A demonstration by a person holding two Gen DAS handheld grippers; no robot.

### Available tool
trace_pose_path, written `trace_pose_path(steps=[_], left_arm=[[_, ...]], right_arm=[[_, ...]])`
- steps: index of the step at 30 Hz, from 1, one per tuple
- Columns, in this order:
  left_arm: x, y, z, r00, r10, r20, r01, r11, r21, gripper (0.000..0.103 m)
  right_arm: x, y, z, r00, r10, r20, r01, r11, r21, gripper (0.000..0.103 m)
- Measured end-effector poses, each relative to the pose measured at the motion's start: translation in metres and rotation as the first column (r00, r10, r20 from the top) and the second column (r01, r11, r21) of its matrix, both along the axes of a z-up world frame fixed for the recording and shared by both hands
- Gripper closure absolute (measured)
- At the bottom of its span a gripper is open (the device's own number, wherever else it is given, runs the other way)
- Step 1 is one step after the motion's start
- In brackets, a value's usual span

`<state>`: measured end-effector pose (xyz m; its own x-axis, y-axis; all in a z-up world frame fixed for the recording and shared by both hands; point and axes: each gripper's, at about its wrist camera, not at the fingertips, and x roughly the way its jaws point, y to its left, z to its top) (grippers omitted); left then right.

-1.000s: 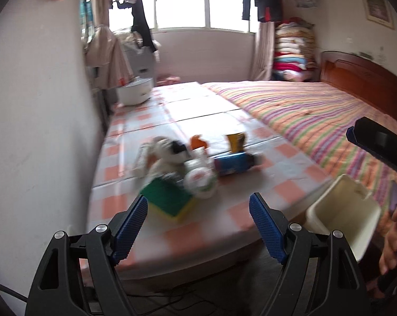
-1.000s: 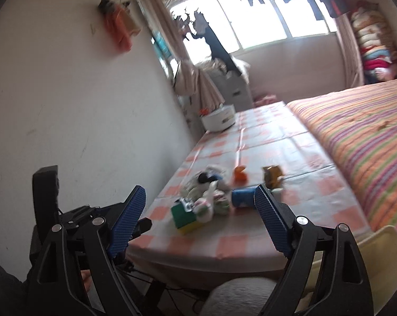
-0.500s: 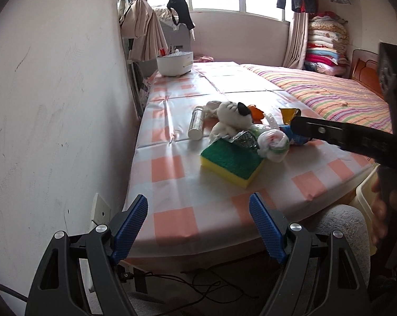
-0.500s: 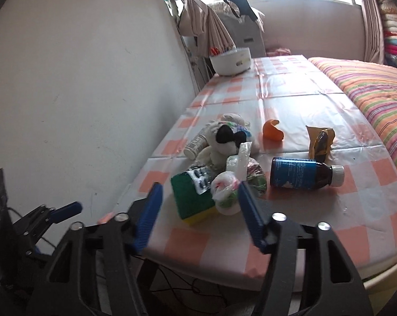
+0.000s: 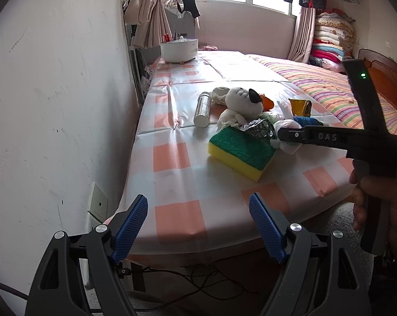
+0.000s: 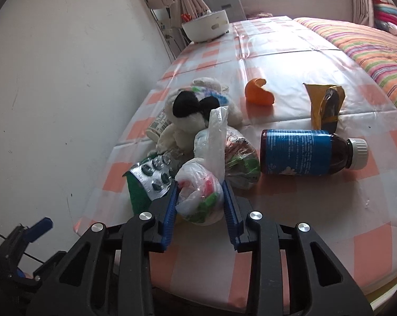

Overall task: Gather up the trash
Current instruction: 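Grasp the clear plastic bags with the right tool, then grasp the silver blister pack with the left tool while right carries bags to bin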

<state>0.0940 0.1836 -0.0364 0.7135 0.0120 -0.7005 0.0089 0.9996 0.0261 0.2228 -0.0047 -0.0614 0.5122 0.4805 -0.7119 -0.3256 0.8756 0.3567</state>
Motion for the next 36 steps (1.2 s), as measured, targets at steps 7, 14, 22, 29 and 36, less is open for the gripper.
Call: trace_pose_path(steps=[7,14,22,29,36], left_arm=[[0.026,0.001,-0.016,0.997,0.015,-0.078,-0.024,0.993,-0.114,0.026],[0.047,-0.002,-0.007,0.994,-0.045,-0.1,-0.001,0.907,-0.421,0.026],[0.083,-0.017,-0.012,0.986,-0.084,-0.142,-0.042,0.704,-0.709,0.026],[0.117,-0.017,-0.026,0.973,-0.032,-0.228,-0.165,0.594,-0.787,0.026],[0.136,-0.017,-0.031,0.962,0.011,-0.272,-0.231,0.558,-0.797,0.031]], right_arm=[[-0.014,-0.02,0.035,0.996,-0.011,0.09,0.002,0.995,0.101,0.073],[-0.038,-0.041,0.063,0.986,-0.014,0.166,-0.015,0.984,0.176,0.073],[-0.06,-0.073,0.082,0.977,-0.042,0.209,-0.011,0.969,0.246,0.073],[-0.067,-0.093,0.089,0.97,-0.058,0.235,-0.009,0.962,0.275,0.073],[-0.065,-0.106,0.085,0.971,-0.07,0.23,-0.003,0.953,0.302,0.073]])
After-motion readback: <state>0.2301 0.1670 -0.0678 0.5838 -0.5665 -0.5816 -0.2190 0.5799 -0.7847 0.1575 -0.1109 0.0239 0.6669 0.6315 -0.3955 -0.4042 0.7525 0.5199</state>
